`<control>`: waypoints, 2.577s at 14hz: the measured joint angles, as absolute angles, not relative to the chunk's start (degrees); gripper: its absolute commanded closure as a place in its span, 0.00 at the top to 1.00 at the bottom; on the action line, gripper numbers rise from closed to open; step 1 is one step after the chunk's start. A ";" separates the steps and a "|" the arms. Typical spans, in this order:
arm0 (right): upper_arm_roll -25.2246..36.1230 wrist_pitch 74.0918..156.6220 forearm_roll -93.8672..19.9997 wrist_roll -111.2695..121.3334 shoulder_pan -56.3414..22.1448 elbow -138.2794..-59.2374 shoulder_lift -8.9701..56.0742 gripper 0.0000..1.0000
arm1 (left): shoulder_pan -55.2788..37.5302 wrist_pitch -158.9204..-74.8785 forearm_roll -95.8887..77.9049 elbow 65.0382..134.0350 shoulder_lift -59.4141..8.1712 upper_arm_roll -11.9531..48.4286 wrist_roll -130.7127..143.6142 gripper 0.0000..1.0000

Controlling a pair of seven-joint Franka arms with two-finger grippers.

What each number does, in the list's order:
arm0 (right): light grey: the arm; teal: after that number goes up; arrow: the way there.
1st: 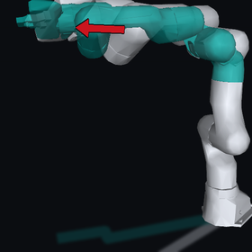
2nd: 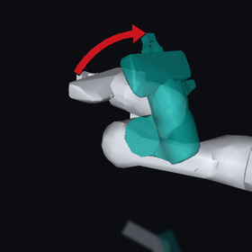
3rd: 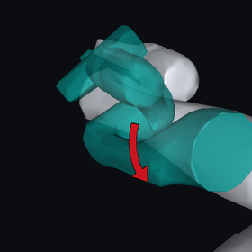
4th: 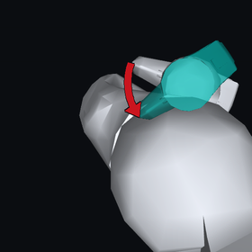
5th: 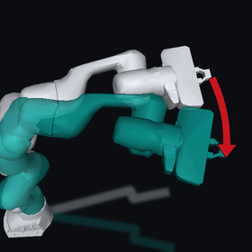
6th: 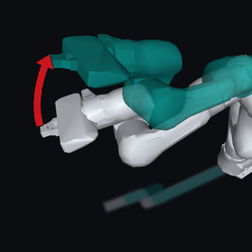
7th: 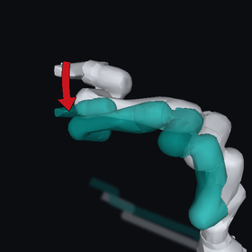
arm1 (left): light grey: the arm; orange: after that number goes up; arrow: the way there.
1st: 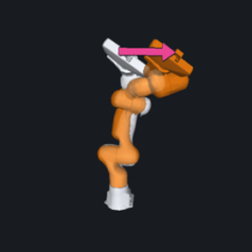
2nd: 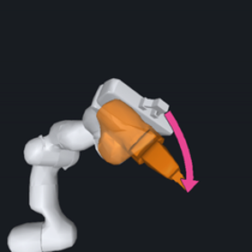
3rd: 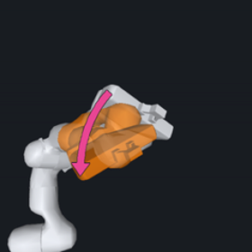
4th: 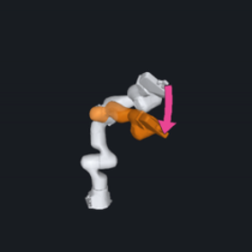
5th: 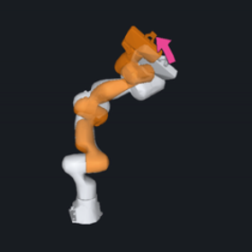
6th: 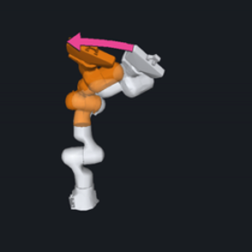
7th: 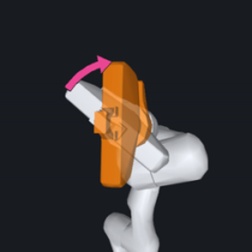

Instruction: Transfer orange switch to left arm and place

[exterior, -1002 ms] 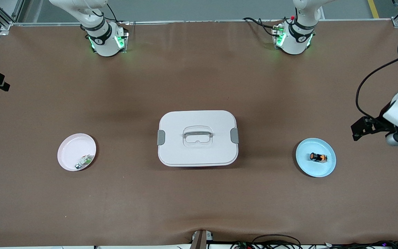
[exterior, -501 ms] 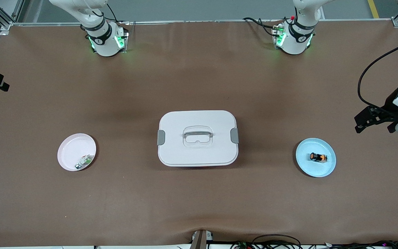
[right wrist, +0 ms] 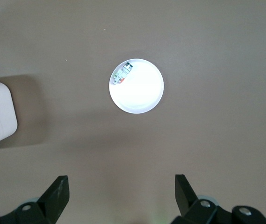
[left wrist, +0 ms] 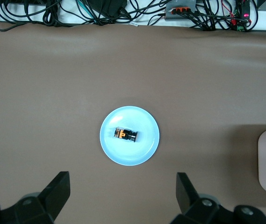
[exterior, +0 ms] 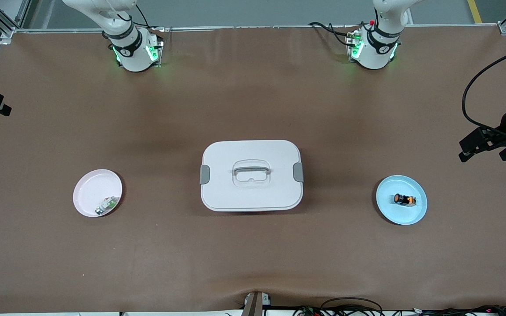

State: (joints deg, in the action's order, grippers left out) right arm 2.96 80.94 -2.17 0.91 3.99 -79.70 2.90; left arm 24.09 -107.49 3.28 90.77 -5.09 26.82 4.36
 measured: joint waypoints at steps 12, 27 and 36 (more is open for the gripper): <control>3.06 80.94 -2.40 0.88 4.16 -79.70 2.90 1.00 | 23.84 -107.35 3.27 90.82 -5.07 26.82 4.36 1.00; 3.00 81.04 -2.34 0.88 4.16 -79.69 2.90 1.00 | 4.31 -107.34 3.27 90.95 -5.10 6.81 4.36 1.00; 2.89 81.54 -1.70 0.89 4.16 -79.70 2.90 1.00 | 3.71 -107.34 3.27 90.95 -5.10 6.68 4.36 1.00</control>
State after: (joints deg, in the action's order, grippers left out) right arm 2.89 81.54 -1.70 0.89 4.16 -79.70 2.90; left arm 3.71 -107.34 3.27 90.95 -5.10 6.68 4.36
